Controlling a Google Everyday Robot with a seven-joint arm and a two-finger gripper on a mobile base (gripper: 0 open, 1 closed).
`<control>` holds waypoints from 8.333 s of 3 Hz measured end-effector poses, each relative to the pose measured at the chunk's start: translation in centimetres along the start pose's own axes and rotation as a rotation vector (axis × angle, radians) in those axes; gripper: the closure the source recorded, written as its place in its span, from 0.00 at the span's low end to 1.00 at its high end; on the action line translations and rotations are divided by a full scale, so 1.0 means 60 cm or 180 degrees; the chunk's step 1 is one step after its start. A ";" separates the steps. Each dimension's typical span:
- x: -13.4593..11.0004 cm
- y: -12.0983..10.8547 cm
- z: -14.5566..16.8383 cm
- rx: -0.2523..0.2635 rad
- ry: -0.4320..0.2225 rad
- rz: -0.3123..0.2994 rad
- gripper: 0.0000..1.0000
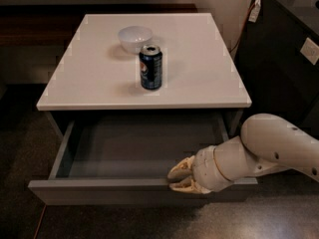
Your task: Place pepsi can into top drawer
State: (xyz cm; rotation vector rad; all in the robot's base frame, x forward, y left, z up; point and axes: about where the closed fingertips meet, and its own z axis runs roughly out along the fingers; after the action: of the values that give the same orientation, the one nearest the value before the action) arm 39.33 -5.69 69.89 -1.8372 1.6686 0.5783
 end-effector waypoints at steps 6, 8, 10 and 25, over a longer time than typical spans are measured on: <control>-0.167 -0.145 -0.133 0.0040 -0.0334 -0.0161 0.00; -0.134 -0.253 -0.177 0.0398 -0.0236 0.0317 0.00; -0.140 -0.360 -0.177 0.0563 -0.0486 0.0630 0.00; -0.133 -0.221 -0.074 0.0734 -0.0919 0.0707 1.00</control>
Offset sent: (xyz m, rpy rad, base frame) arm -0.0021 0.0158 0.1048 0.1111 -0.0948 0.1009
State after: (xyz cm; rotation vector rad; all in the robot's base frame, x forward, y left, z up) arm 51.21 -2.19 80.19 -1.3469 1.6731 0.6769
